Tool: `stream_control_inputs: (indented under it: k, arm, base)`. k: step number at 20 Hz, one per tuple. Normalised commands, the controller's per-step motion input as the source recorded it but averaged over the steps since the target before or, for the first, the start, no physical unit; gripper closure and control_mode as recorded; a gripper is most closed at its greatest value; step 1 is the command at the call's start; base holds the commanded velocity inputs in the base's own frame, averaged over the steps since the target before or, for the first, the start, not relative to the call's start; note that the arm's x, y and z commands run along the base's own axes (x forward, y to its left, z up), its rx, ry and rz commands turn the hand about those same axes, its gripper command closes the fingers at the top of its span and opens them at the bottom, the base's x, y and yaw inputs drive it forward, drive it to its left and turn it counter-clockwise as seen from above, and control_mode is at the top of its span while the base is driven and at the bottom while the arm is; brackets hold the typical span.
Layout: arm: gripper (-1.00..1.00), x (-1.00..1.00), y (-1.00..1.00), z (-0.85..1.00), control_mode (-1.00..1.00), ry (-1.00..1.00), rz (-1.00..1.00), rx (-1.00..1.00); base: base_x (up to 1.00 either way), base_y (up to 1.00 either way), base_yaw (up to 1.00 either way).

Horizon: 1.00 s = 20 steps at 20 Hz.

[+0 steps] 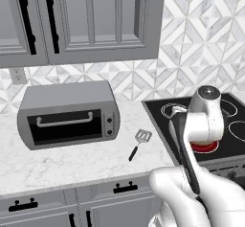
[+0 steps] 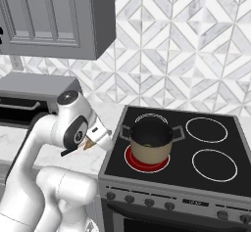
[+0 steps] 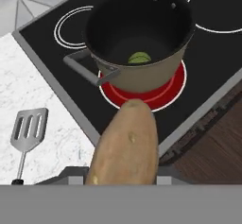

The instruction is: Put the sweet potato and lime in the pot. Retrieve the spatula and lightly stir the vegetables in the pot.

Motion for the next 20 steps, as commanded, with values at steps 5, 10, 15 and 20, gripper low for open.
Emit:
stream_control_inputs:
  k: [5,10,15,20]
  arm:
    - [1.0,0.27,-0.75,0.79,-1.0,-0.02,-0.07,-0.03]
    - [1.0,0.74,-0.63,0.24,-1.0,0.0,0.0,0.0]
    - [1.0,0.69,-0.47,-0.14,-1.0,0.0,0.0,0.0]
    - [1.0,0.45,-0.3,-0.5,-1.0,0.0,0.0,0.0]
  base:
    - [0.0,0.0,0.0]
    - [0.0,0.0,0.0]
    - [0.0,0.0,0.0]
    - [0.0,0.0,0.0]
